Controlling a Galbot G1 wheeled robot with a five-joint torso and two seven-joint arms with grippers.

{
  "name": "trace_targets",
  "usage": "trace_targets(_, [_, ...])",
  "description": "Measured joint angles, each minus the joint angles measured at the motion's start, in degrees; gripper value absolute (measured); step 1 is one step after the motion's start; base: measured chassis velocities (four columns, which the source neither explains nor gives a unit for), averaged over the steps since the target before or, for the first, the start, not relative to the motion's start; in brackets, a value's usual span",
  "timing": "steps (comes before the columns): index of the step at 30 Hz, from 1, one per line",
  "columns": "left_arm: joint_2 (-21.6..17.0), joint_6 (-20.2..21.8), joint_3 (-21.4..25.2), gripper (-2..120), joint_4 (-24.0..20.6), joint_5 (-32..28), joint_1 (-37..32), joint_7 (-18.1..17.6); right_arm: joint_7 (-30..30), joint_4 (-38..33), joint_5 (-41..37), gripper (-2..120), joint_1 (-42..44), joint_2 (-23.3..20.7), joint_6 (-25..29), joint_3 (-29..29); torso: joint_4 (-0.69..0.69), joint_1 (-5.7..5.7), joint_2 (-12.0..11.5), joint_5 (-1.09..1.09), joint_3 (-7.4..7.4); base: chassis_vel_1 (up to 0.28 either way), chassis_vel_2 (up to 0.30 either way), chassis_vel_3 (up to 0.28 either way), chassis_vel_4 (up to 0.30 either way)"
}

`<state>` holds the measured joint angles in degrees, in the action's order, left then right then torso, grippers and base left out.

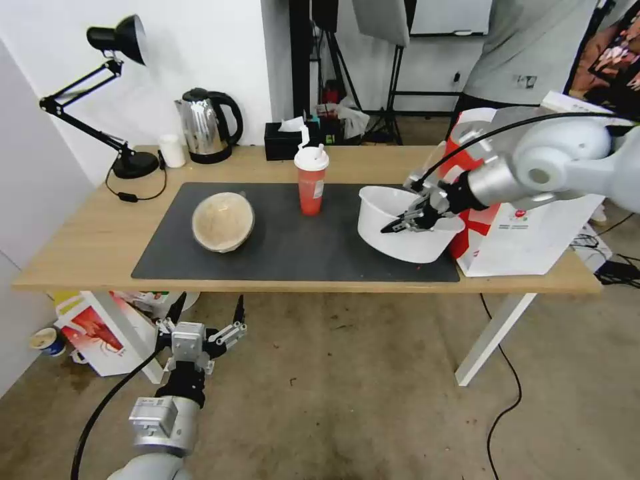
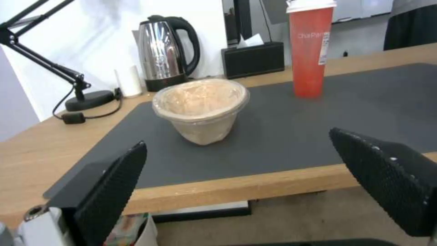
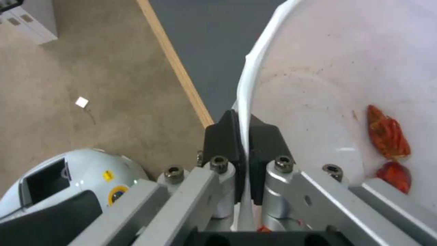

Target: Pick up the trash from the table and place it into the takeout bag.

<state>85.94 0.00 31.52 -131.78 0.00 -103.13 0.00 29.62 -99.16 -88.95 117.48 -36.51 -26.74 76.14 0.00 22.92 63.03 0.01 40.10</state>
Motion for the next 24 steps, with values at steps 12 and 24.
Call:
trace_targets(12, [0.0,0.0,0.0,100,0.0,0.0,0.0,0.0,4.58,-8.17,0.6,0,-19.51,1.05,1.07,-11.51,0.0,-0.01,0.0,-0.02,0.0,0.0,0.0,0.0,0.0])
trace_targets(24, [0.0,0.0,0.0,100,0.0,0.0,0.0,0.0,7.55,-9.51,-2.03,0,-29.51,-3.09,1.94,-14.54,0.0,0.0,-0.01,-0.02,0.0,0.0,0.0,0.0,0.0])
